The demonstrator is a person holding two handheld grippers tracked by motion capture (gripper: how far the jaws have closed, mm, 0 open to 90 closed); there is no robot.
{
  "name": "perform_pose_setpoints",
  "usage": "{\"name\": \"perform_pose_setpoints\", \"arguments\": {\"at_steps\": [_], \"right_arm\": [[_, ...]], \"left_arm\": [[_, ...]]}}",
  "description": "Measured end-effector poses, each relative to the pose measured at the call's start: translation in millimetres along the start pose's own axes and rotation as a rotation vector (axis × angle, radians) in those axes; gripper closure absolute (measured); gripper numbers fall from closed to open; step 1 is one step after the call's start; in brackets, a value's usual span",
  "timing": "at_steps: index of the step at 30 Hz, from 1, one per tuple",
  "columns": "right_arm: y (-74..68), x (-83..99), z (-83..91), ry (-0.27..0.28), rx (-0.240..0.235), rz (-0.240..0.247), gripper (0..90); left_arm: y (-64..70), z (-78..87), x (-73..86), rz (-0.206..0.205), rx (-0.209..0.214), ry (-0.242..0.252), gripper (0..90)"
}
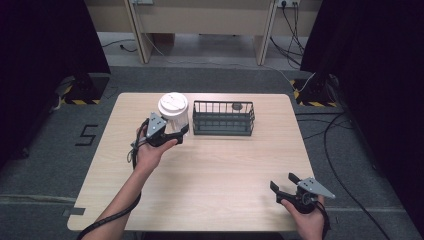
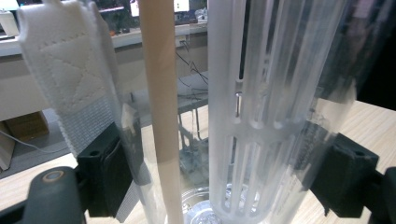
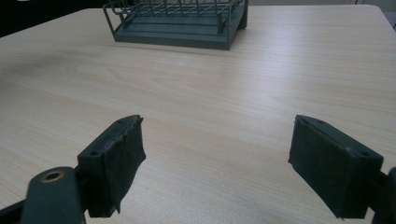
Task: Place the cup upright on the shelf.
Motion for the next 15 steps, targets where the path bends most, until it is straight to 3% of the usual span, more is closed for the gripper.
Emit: {"name": "perform_pose_setpoints", "arguments": {"at_steps": [15], "right_arm": [[0.4,0.1,0.0,-0.001,-0.001,-0.001,18.4]], "left_arm": [[13.6,-16.0,-14.7,-0.012,0.028,0.014,17.9]]}}
Point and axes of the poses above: each handheld gripper's, and its own axes: z roughly backward along the jaws, x roughly out of its underside, y roughly to its right, the point moved 9 cm from there along -z, roughly forward along the jaws, and after that the axes turned 6 degrees about -z, right-handed, at the moved point
